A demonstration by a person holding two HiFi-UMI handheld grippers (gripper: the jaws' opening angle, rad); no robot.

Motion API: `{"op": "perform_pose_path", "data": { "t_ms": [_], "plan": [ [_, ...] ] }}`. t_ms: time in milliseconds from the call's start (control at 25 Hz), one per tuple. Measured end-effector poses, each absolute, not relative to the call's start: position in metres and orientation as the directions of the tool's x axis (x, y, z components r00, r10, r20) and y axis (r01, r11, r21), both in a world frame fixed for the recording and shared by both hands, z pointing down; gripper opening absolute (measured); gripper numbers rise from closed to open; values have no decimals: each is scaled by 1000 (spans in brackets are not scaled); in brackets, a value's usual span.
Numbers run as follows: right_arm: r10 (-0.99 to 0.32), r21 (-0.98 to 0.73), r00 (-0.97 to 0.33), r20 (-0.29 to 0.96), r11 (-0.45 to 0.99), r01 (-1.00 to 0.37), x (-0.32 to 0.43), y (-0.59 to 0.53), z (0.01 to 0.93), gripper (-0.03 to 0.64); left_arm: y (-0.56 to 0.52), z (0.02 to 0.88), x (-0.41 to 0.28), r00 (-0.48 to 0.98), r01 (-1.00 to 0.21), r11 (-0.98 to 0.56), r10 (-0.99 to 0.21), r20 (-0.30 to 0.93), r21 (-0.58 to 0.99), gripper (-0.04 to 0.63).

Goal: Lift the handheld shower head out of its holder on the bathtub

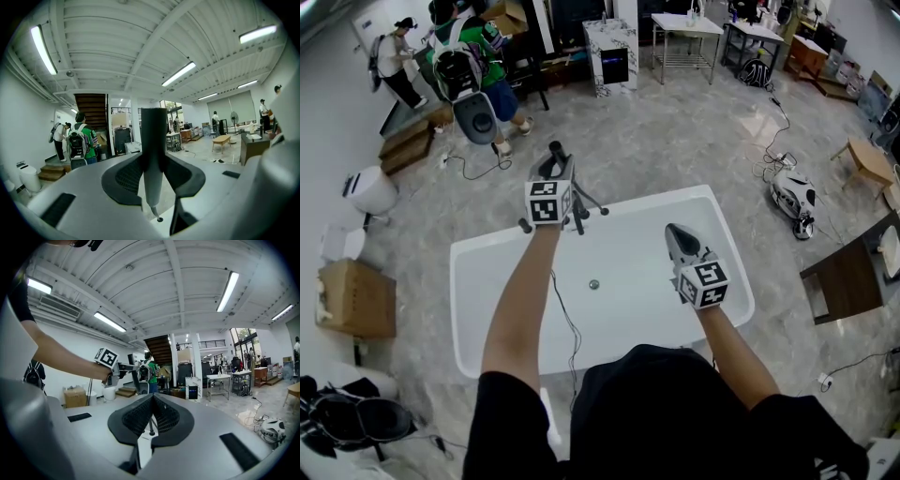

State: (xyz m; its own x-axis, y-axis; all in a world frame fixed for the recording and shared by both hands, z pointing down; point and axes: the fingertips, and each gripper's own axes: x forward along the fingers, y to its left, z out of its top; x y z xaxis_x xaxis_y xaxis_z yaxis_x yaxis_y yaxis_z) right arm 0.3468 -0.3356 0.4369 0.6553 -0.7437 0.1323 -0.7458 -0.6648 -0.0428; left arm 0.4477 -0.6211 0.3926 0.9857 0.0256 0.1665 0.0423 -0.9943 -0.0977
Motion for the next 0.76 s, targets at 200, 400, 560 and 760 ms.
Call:
{"op": "perform_pose_path", "data": {
  "t_ms": [200,400,560,760],
  "plan": [
    [-744,-43,654,140,-664,-746,345,-334,441,-2,-620,397,449,983,53,-993,34,179,-101,127],
    [-746,-39,649,150,-660,-750,346,-329,446,-2,-613,408,449,980,57,-994,38,193,-97,127],
    [-740,-43,654,159,-667,-744,350,-321,451,-2,-603,415,454,977,76,-991,52,208,-112,127],
    [-733,-45,660,161,-674,-737,353,-321,455,-2,-600,422,457,972,103,-984,69,225,-143,127]
  ]
}}
